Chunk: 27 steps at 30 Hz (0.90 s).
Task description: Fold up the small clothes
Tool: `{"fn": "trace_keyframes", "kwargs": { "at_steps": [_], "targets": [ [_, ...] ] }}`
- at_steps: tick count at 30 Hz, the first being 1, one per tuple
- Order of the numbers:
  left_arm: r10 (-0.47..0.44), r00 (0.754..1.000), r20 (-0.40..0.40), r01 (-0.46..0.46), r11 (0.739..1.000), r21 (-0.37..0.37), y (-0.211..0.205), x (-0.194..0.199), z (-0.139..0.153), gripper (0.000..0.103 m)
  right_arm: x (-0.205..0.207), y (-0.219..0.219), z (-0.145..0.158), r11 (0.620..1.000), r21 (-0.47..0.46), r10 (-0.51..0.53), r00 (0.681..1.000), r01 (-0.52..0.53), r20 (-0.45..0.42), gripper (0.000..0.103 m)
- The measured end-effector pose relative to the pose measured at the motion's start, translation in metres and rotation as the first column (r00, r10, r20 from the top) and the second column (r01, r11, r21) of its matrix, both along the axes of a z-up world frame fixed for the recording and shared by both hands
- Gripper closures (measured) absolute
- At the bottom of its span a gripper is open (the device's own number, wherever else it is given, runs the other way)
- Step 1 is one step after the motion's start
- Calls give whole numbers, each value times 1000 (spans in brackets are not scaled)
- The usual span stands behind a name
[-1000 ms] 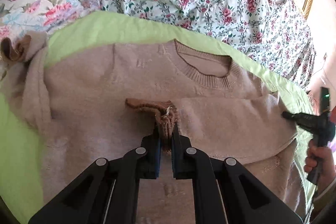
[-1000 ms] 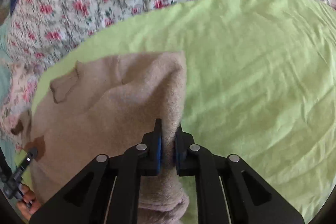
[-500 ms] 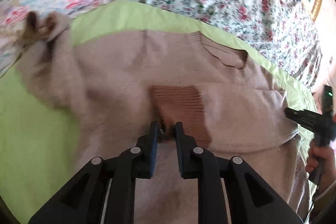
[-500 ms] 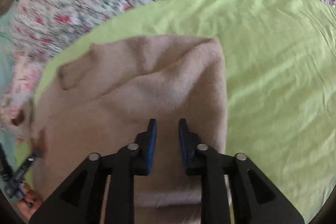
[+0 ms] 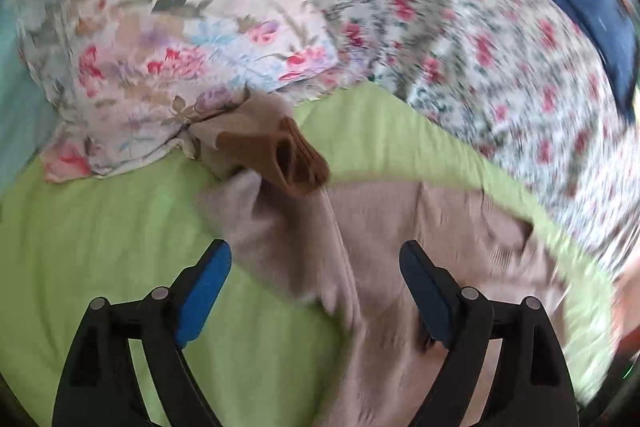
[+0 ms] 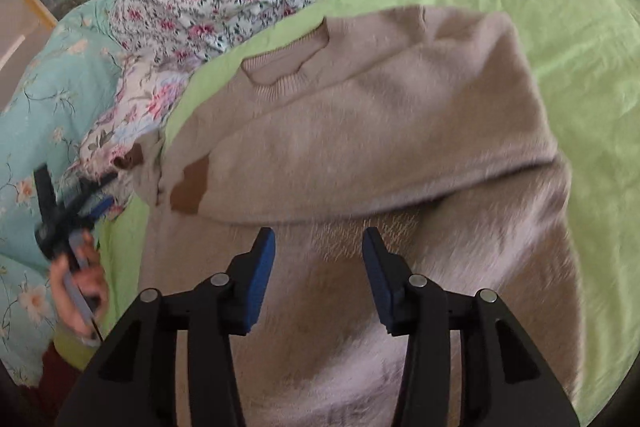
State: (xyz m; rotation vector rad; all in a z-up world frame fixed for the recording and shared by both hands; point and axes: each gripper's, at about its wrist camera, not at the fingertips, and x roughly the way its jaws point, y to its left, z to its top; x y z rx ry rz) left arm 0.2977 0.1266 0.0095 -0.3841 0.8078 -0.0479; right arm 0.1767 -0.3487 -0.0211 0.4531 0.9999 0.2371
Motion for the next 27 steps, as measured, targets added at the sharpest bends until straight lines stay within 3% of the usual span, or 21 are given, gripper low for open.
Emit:
{"fn": "trace_keyframes", "kwargs": {
  "at_steps": [6, 8, 9, 11, 13, 18, 22, 25, 27],
  "targets": [
    [67, 994, -83, -75, 992, -99, 30, 56, -13, 19, 0, 7, -7, 1000, -9, 7, 1000, -8, -17, 56],
    [81, 994, -78, -87, 993, -79, 36, 69, -16, 50, 0, 8, -8, 1000, -13, 6, 1000, -6, -18, 56],
    [74, 994, -76, -79, 995, -66, 36, 73, -17, 90, 0, 8, -8, 1000, -13, 5, 1000, -5, -18, 56],
    [56, 996, -62, -59, 997, -50, 37, 79, -14, 91, 0, 8, -10, 1000, -23, 3, 1000, -3, -19, 56],
    [50, 999, 2, -50, 999, 11, 31, 72, 2, 93, -1, 8, -9, 1000, -28, 5, 1000, -6, -16, 56],
    [-70, 991, 116, 65, 997, 43, -1, 43, 44, 93, -7, 10, -6, 1000, -18, 8, 1000, -8, -8, 56],
    [-246, 951, 189, 235, 969, 77, -59, 11, 78, 93, -14, 8, 1, 1000, -11, -3, 1000, 3, 7, 56],
    [-383, 901, 201, 376, 924, 75, -113, -6, 89, 93, -21, -1, 9, 1000, 0, -31, 999, 31, 28, 56],
    [-476, 859, 188, 472, 879, 65, -155, -14, 86, 93, -27, -10, 14, 998, 5, -55, 998, 55, 41, 56]
  ]
}}
